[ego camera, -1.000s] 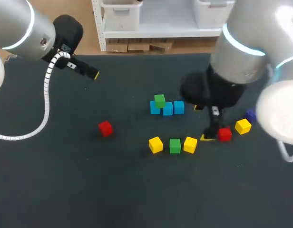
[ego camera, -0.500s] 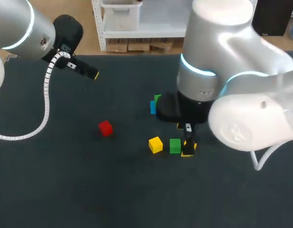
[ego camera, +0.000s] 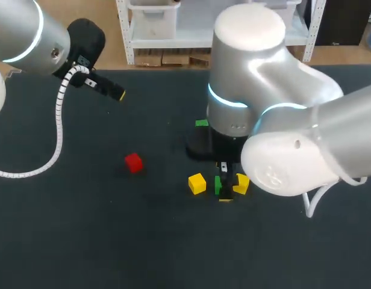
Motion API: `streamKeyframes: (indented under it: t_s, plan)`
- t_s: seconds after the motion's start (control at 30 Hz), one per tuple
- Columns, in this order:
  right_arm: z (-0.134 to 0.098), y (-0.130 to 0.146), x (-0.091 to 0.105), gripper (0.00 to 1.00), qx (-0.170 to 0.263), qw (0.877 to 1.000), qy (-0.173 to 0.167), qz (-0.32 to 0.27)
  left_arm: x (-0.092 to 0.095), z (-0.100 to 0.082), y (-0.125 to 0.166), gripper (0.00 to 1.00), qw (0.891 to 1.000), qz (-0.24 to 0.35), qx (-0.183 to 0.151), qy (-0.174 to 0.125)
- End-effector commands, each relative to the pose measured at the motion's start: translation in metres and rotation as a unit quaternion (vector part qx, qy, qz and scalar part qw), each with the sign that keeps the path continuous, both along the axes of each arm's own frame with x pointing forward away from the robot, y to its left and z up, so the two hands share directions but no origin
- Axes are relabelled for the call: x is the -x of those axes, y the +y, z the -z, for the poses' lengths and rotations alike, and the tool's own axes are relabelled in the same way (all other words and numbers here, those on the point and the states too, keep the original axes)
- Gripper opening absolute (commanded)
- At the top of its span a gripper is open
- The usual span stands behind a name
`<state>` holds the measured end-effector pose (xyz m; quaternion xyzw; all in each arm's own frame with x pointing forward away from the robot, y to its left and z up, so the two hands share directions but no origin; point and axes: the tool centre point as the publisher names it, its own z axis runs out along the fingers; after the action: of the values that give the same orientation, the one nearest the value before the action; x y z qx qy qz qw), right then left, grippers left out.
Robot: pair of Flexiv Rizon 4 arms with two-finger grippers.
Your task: Place the blue cubes, place green cubes on the blue cubes, place the yellow cubes on the green cubes, then place the red cubes on the yellow cubes, and place purple cube on the red cubes.
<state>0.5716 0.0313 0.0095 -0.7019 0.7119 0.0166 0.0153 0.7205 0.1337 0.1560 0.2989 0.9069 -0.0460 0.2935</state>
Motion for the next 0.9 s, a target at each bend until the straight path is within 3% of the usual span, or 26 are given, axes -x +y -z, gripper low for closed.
streamKeyframes:
  t_s: [0.03,0.1,0.17,0.27,0.4,0.63,0.9]
  plan:
    - [0.009,0.004,-0.004,1.00,0.006,1.000,0.003,0.000,0.000,0.000,0.001,1.00,1.000,0.002,0.002,0.000]
    - [0.013,0.003,-0.004,1.00,0.009,1.000,0.006,0.001,0.000,0.000,0.001,1.00,1.000,0.002,0.002,0.000]
    - [0.015,0.002,-0.005,0.55,0.012,1.000,0.009,0.004,0.000,0.000,0.001,1.00,1.000,0.002,0.002,0.000]
    - [0.016,0.000,-0.004,0.42,0.012,1.000,0.010,0.007,0.000,0.000,0.001,1.00,1.000,0.002,0.002,0.000]
    - [0.016,-0.001,-0.005,0.00,0.012,1.000,0.009,0.008,0.000,0.000,0.001,1.00,1.000,0.002,0.002,0.000]
    - [0.008,-0.002,-0.003,0.00,0.009,1.000,-0.001,0.002,0.000,0.000,0.001,1.00,1.000,0.002,0.002,0.000]
    - [-0.021,-0.010,-0.005,0.00,0.008,1.000,-0.006,-0.008,0.000,0.000,0.001,1.00,1.000,0.002,0.002,0.000]
